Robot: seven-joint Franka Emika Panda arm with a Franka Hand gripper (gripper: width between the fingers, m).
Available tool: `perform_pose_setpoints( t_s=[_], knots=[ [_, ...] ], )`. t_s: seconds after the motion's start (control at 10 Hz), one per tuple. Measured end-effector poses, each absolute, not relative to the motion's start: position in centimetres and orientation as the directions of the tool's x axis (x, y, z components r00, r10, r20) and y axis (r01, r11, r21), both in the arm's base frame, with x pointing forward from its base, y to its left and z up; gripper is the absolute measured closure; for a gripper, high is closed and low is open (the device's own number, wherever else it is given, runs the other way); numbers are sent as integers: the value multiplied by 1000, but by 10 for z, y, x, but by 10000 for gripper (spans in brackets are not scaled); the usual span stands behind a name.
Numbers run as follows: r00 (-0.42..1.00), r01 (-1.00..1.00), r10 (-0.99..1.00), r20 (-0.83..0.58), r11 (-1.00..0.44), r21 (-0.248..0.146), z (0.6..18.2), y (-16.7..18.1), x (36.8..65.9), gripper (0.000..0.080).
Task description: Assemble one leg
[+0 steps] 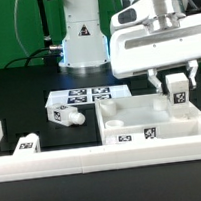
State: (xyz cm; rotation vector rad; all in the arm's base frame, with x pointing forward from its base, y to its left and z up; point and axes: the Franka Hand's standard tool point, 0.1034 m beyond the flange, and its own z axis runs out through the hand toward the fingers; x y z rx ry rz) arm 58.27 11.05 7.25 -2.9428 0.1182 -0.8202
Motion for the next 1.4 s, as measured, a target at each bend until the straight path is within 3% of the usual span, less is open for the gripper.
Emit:
perform_pose_setpoints(
  t_s=[0.1,0.2,0.3,0.7,1.0,1.4],
  knots=[
    [857,-58,-104,505,-993,-106,76,106,584,274],
    [856,-57,-104,506,-993,-107,81,106,586,274],
    [856,-59,-106,506,-992,-108,84,103,587,166],
    [889,-67,-119,442,-989,-132,110,90,602,150],
    [961,-100,-143,238,-978,-183,103,86,605,150],
    [989,-142,-132,-61,-964,-224,97,101,602,150]
  ],
)
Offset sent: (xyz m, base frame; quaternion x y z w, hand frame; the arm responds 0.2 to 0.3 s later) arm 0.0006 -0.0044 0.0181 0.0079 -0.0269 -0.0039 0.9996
